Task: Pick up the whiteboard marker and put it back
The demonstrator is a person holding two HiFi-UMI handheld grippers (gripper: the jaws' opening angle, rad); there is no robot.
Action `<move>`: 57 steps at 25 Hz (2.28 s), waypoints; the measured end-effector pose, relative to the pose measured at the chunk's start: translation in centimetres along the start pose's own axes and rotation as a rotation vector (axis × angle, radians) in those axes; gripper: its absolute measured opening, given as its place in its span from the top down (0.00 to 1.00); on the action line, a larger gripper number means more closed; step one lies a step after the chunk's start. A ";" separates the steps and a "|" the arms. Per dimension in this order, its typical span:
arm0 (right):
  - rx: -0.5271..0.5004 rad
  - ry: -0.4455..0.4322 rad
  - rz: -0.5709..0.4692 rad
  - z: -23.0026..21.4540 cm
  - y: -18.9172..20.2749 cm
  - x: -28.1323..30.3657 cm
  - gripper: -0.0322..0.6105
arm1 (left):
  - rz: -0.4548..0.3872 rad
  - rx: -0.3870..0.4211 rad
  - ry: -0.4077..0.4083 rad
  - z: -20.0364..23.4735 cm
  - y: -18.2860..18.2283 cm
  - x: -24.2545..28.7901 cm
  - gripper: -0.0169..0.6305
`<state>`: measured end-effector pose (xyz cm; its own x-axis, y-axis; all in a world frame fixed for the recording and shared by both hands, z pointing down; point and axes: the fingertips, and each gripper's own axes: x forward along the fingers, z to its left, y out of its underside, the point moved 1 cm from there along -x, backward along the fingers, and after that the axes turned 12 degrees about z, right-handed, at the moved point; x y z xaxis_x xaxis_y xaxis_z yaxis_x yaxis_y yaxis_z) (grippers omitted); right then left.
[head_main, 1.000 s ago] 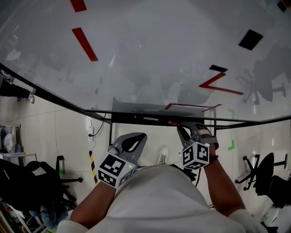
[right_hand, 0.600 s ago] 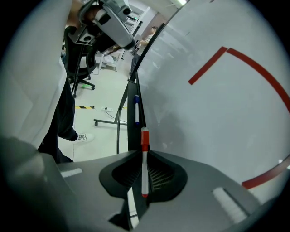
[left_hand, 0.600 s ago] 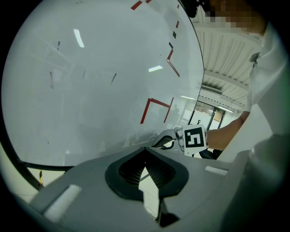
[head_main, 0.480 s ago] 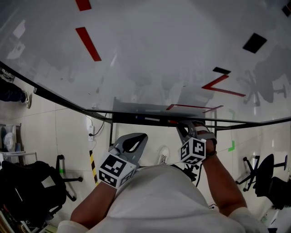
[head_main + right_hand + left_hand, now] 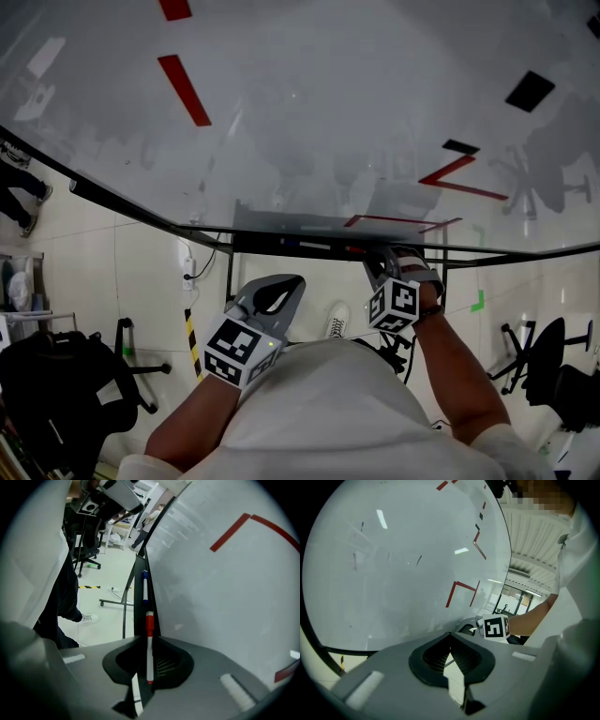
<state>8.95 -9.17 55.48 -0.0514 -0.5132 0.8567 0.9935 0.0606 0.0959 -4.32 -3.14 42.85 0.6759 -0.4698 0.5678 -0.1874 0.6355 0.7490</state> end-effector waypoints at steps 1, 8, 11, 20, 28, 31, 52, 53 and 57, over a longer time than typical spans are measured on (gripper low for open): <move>0.001 -0.001 0.001 0.0 0.0 0.0 0.89 | 0.000 -0.001 -0.001 0.0 0.0 0.0 0.95; 0.012 -0.001 0.016 -0.1 -0.2 0.4 0.89 | 0.005 -0.004 0.001 0.1 0.1 0.0 0.95; 0.024 -0.008 0.020 -0.1 -0.3 0.4 0.88 | 0.006 -0.004 0.001 0.1 0.0 0.0 0.95; 0.051 0.000 0.008 -0.2 -0.3 -0.2 0.89 | 0.007 -0.005 0.002 0.2 -0.1 0.2 0.95; 0.334 -0.102 -0.103 -1.0 -1.0 -2.8 0.95 | 0.006 0.000 0.005 0.0 -0.2 0.6 0.95; 0.464 -0.161 -0.161 -1.1 -1.2 -4.1 0.95 | 0.002 0.002 0.008 -0.1 -0.4 0.8 0.95; 1.242 -0.482 -0.691 -3.2 -0.1 -12.4 0.95 | 0.006 0.007 0.047 -1.2 -1.0 1.1 0.95; 1.247 -0.481 -0.699 -3.3 -0.1 -12.7 0.95 | 0.005 0.010 0.051 -1.4 -1.0 1.1 0.95; 1.268 -0.476 -0.729 -3.5 -0.2 -14.1 0.95 | -0.001 0.022 0.064 -1.9 -1.2 1.1 0.95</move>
<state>9.82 -4.98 41.59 -0.7445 -0.4567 0.4870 0.0151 0.7177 0.6962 -2.03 -3.30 41.91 0.7204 -0.4300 0.5442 -0.2013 0.6213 0.7573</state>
